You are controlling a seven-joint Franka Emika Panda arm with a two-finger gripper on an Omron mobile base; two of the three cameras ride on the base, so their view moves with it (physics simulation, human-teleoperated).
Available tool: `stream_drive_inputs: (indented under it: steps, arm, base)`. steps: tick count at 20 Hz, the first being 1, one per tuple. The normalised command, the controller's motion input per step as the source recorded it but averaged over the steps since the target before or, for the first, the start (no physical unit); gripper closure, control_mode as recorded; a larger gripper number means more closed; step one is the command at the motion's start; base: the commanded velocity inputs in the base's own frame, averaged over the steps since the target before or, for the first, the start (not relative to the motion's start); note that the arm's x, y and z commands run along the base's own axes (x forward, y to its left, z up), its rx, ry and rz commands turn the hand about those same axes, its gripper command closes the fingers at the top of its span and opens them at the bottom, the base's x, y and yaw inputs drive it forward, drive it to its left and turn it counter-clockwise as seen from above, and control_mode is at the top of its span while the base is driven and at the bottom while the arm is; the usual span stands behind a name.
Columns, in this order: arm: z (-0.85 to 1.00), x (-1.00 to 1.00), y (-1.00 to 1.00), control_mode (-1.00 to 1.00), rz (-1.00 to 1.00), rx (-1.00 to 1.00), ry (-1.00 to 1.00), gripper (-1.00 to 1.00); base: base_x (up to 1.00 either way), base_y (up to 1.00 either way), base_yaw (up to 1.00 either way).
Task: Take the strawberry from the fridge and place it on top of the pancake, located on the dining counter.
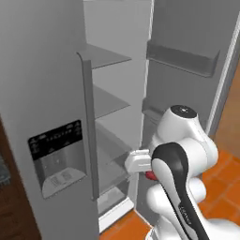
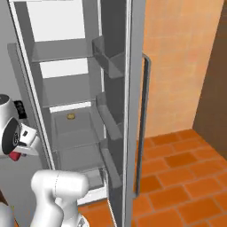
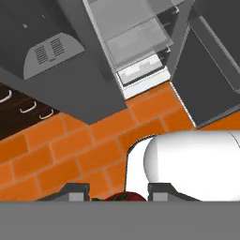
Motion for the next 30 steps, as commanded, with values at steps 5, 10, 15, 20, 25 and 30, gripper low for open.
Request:
stream_drive_inputs:
  steps: [5,10,15,20,25,30]
  arm:
    - [0.0,0.0,0.0,1.0,0.0,0.0,0.0,1.0]
    - [0.0,0.0,0.0,1.0,0.0,0.0,0.0,1.0]
    - [0.0,0.0,0.0,1.0,0.0,0.0,0.0,1.0]
    - [0.0,0.0,0.0,1.0,0.0,0.0,0.0,1.0]
    - [0.0,0.0,0.0,1.0,0.0,0.0,0.0,1.0]
    - [0.0,0.0,0.0,1.0,0.0,0.0,0.0,1.0]
  base:
    - [-0.27,-0.01,-0.83]
    - [0.0,-0.2,-0.93]
    - [0.0,-0.39,-0.88]
    - [0.01,-0.88,-0.74]
    - [0.52,-0.64,-0.53]
    - [0.89,-0.05,-0.15]
